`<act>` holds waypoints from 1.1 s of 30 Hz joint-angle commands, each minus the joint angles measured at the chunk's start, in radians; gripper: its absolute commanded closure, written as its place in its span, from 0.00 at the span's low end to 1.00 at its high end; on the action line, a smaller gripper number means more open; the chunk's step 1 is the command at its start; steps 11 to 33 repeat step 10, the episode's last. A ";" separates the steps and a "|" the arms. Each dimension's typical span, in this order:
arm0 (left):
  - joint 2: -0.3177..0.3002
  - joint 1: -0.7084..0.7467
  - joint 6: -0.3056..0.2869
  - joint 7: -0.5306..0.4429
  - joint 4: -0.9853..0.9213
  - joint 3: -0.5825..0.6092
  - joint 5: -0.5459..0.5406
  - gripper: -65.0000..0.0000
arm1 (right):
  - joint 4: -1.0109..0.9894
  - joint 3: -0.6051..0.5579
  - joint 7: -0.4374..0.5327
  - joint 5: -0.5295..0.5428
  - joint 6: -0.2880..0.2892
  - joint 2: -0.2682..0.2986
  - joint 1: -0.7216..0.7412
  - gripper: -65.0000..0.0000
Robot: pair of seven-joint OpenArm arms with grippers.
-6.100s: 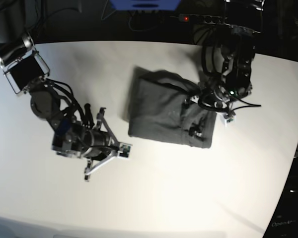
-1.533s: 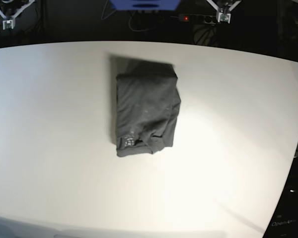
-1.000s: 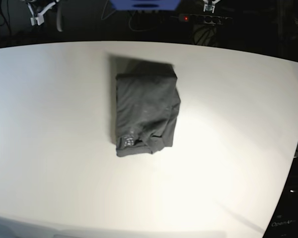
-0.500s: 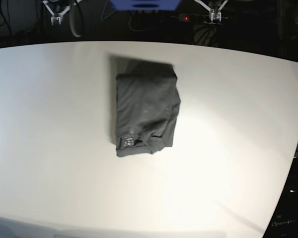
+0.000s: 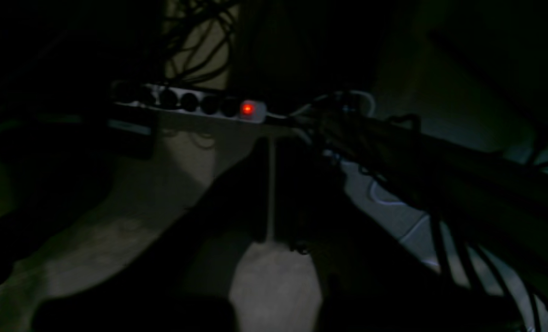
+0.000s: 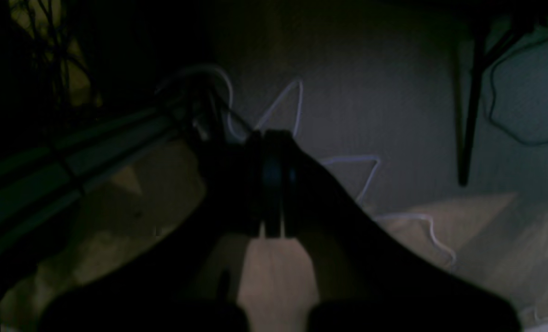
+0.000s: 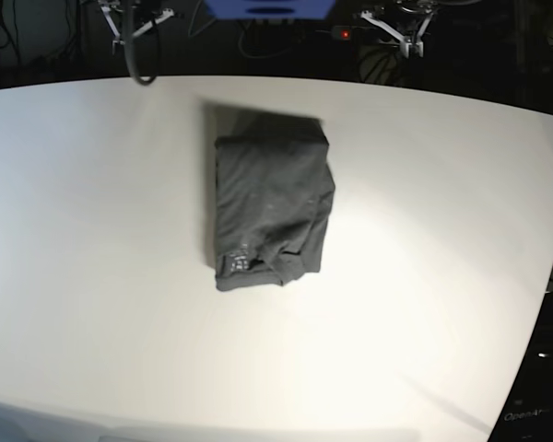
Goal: Fold the T-shirt properly
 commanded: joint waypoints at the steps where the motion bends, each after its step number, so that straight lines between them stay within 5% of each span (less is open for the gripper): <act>1: -0.004 0.002 -0.002 -0.012 0.000 0.002 0.002 0.95 | 0.005 0.003 0.012 0.002 0.005 0.006 -0.005 0.99; 33: -0.004 0.002 -0.002 -0.014 0.000 0.002 0.002 0.95 | 0.007 0.000 0.003 0.002 0.005 0.011 -0.003 1.00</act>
